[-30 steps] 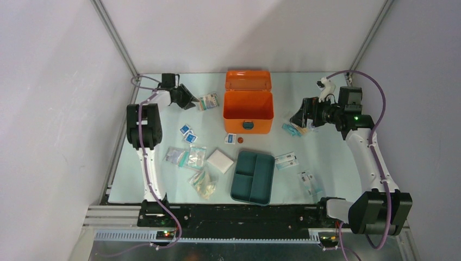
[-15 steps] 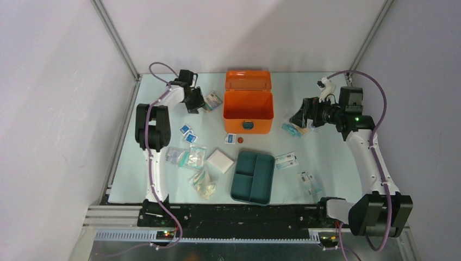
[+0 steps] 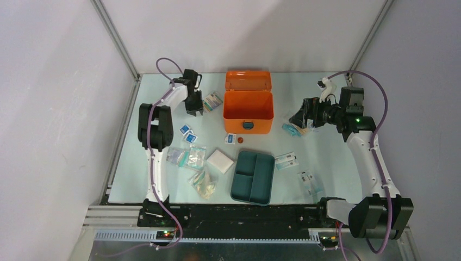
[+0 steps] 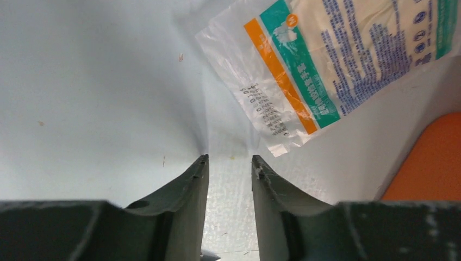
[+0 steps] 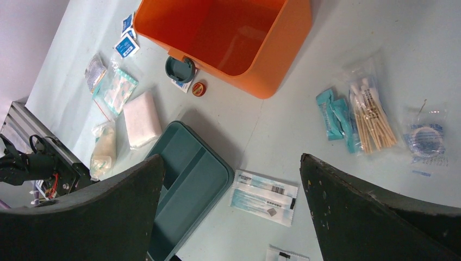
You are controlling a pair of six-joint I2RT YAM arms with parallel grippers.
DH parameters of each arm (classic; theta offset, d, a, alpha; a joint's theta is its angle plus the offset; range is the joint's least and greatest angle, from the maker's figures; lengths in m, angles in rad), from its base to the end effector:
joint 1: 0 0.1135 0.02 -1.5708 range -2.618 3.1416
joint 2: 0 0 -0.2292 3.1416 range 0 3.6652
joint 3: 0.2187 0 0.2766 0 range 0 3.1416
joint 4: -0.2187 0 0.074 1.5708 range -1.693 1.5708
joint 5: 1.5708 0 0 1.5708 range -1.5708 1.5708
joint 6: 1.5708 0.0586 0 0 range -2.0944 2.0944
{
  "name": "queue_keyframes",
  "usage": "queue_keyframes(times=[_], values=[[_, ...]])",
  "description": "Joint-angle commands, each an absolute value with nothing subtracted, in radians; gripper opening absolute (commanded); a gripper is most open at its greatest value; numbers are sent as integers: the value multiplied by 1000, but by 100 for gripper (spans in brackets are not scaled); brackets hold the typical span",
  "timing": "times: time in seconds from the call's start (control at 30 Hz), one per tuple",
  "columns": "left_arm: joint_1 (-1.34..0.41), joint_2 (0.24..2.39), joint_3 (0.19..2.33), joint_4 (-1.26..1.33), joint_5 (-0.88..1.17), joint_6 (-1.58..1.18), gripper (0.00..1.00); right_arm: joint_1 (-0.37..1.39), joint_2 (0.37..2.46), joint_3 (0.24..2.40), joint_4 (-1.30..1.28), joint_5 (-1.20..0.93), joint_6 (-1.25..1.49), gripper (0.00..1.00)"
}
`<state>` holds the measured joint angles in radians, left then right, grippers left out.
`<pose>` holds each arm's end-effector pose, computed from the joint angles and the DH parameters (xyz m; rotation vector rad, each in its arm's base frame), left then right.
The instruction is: Organize the medicine kit
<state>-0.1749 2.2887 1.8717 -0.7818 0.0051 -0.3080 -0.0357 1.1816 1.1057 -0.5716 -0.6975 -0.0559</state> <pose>0.4826 -0.0856 0.1081 -0.1834 2.7725 -0.1319 0.3028 0.0268 0.2932 -0.4005 2.0934 0.7140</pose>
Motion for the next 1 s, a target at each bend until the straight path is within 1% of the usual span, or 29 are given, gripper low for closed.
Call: queue_keyframes(times=[0.0, 0.13, 0.23, 0.33, 0.57, 0.7, 0.77, 0.83, 0.97], values=[[-182, 2228, 1962, -798, 26, -290, 46, -40, 1146, 1134, -573, -710, -57, 99], [-181, 2291, 2111, -771, 154, -317, 54, -40, 1157, 1135, -570, -700, -57, 99], [-183, 2356, 2199, -717, 256, -373, 56, -39, 1163, 1135, -570, -690, -59, 99], [-187, 2415, 2215, -649, 328, -436, 58, -40, 1163, 1134, -576, -670, -75, 99], [-189, 2498, 2200, -614, 364, -503, 62, -53, 1163, 1135, -582, -646, -81, 100], [-171, 2455, 2111, -617, 327, -527, 62, -64, 1157, 1135, -585, -647, -80, 99], [-151, 2407, 2027, -623, 296, -562, 62, -70, 1155, 1134, -587, -648, -80, 99], [-127, 2352, 1876, -638, 278, -580, 62, -70, 1152, 1136, -587, -649, -78, 99], [-88, 2231, 1653, -668, 265, -543, 60, -71, 1148, 1134, -582, -666, -73, 100]])
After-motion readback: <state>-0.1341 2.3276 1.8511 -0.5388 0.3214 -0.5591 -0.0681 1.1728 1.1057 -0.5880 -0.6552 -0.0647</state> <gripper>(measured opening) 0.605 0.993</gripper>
